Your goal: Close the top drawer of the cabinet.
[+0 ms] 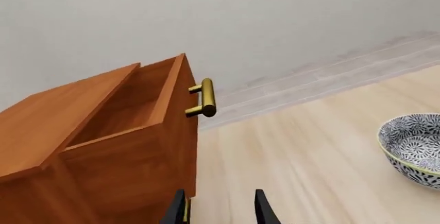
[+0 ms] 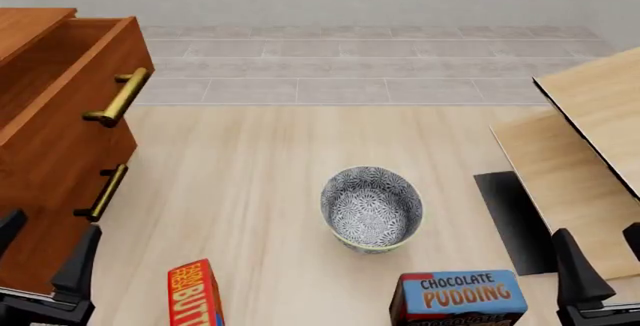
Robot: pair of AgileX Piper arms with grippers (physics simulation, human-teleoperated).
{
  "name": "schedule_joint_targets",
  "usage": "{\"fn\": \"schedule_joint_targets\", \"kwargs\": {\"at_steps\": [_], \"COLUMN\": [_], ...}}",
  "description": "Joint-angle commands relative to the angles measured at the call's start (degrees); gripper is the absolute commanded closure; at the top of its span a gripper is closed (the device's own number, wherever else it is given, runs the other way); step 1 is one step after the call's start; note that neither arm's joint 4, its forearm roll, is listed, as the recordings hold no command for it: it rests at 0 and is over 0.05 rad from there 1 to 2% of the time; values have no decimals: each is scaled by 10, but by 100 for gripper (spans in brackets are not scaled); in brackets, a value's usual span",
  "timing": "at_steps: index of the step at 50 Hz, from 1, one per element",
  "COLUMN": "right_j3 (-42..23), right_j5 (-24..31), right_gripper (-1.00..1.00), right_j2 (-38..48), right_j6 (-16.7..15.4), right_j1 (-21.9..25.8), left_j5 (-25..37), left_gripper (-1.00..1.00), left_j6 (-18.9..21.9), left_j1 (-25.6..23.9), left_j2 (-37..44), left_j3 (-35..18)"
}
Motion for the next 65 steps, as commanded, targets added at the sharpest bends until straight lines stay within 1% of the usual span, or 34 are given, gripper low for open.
{"fn": "schedule_joint_targets", "kwargs": {"at_steps": [1, 2, 6, 9, 17, 23, 28, 32, 37, 38, 41, 43, 47, 48, 55, 57, 60, 65], "right_j3": [1, 0, 0, 0, 0, 0, 0, 0, 0, 0, -1, -1, -1, -1, -2, -2, -3, -6], "right_j5": [1, 1, 0, 0, -1, -1, -1, -3, -2, -2, -1, -1, -2, -1, -1, -1, -1, -1], "right_gripper": [-100, -100, -100, -100, -100, -100, -100, -100, -100, -100, -100, -100, -100, -100, -100, -100, -100, -100], "right_j2": [0, 0, 0, 0, 0, 0, 0, 0, 0, 0, 0, 0, 0, 0, 0, 0, 0, 0], "right_j6": [-2, -2, -2, -2, -1, -1, 0, -2, -1, -1, 0, -1, -1, 0, 1, 1, 1, 1], "right_j1": [2, 2, 2, 2, 0, 2, 4, 4, 5, 5, 4, 5, 5, 5, 5, 6, 8, 7], "left_j5": [-19, -24, -30, -42, -41, -45, -44, -48, -68, -77, -84, -98, -108, -117, -117, -126, -125, -144], "left_gripper": [-100, -100, -100, -100, -100, -100, -100, -100, -100, -100, -100, -100, -100, -100, -100, -100, -100, -100], "left_j6": [54, 66, 76, 99, 114, 137, 137, 147, 168, 186, 191, 206, 213, 220, 226, 239, 241, 256], "left_j1": [-1, -1, -4, -7, -14, -18, -24, -28, -36, -41, -44, -48, -54, -55, -58, -65, -68, -71], "left_j2": [24, 26, 33, 38, 42, 44, 51, 58, 73, 77, 86, 94, 100, 107, 113, 121, 125, 141], "left_j3": [-6, -5, -5, 2, -4, -5, -11, -16, -13, -9, -10, -5, -3, 0, -10, -9, -14, -14]}}
